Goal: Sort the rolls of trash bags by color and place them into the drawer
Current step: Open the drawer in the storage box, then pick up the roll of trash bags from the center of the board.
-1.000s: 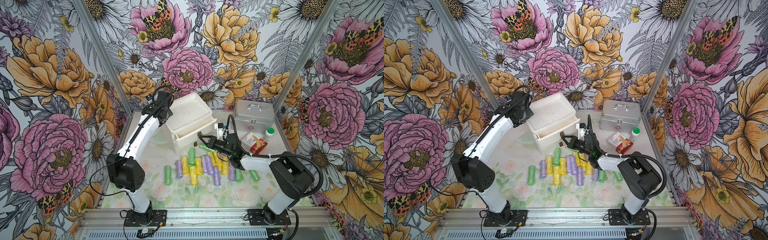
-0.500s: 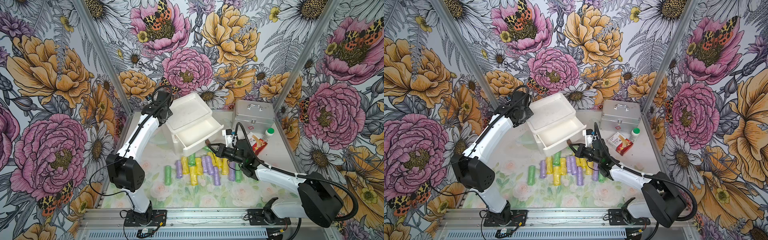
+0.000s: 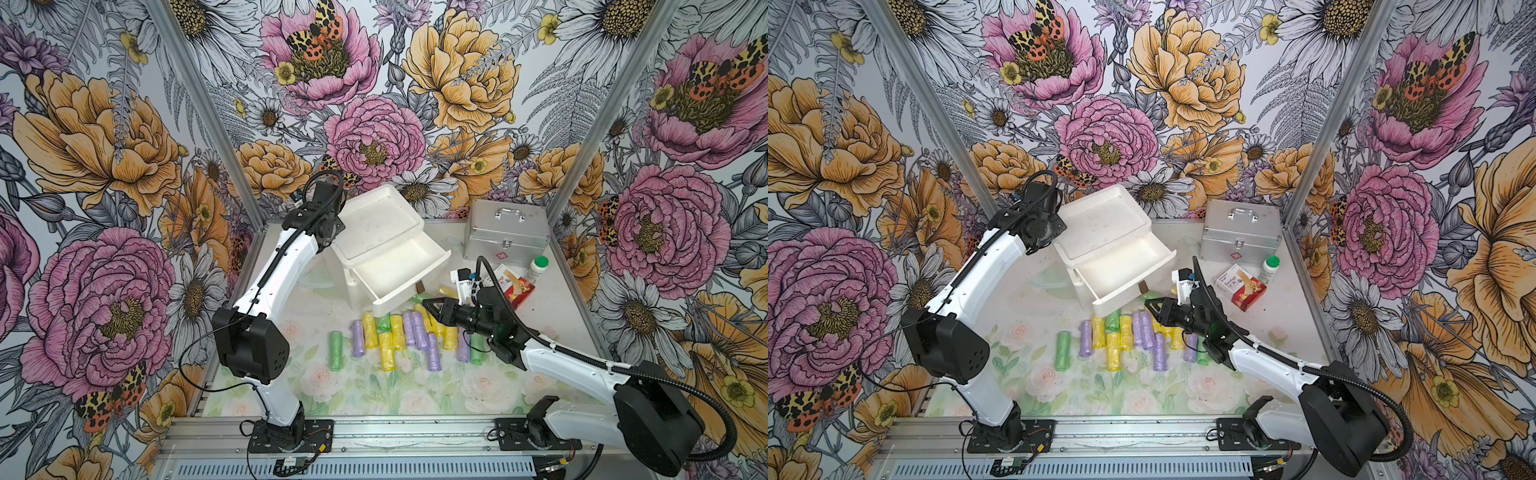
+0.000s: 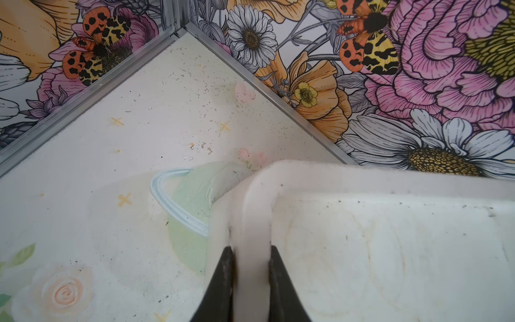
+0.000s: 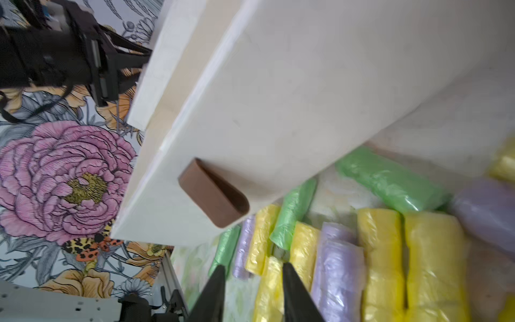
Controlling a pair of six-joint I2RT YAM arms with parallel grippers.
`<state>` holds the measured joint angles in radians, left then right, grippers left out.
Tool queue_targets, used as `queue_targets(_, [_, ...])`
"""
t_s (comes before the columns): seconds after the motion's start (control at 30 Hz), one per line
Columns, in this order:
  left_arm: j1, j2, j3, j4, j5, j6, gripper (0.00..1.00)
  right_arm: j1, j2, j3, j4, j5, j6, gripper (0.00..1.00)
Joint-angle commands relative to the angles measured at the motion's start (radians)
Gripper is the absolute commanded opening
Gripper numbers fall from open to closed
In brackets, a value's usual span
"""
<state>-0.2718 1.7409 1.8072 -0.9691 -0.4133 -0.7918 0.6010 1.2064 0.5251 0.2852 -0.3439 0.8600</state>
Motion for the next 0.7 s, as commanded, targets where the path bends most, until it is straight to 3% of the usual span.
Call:
queue_targets(0.0, [0.037, 0.045, -0.002, -0.017, 0.054, -0.138, 0.00, -0.003, -0.054, -0.002, -0.142, 0.050, -0.044, 0.64])
queue_targets(0.13, [0.048, 0.053, 0.020, -0.017, 0.041, -0.114, 0.00, -0.002, -0.097, 0.003, -0.244, 0.094, -0.084, 0.72])
queue_targets(0.27, [0.063, 0.066, 0.051, -0.017, 0.034, -0.061, 0.00, -0.001, -0.094, 0.011, -0.314, 0.115, -0.129, 0.72])
queue_targets(0.67, [0.125, 0.144, 0.132, -0.067, 0.025, 0.080, 0.00, 0.039, 0.052, 0.046, -0.269, 0.164, -0.130, 0.68])
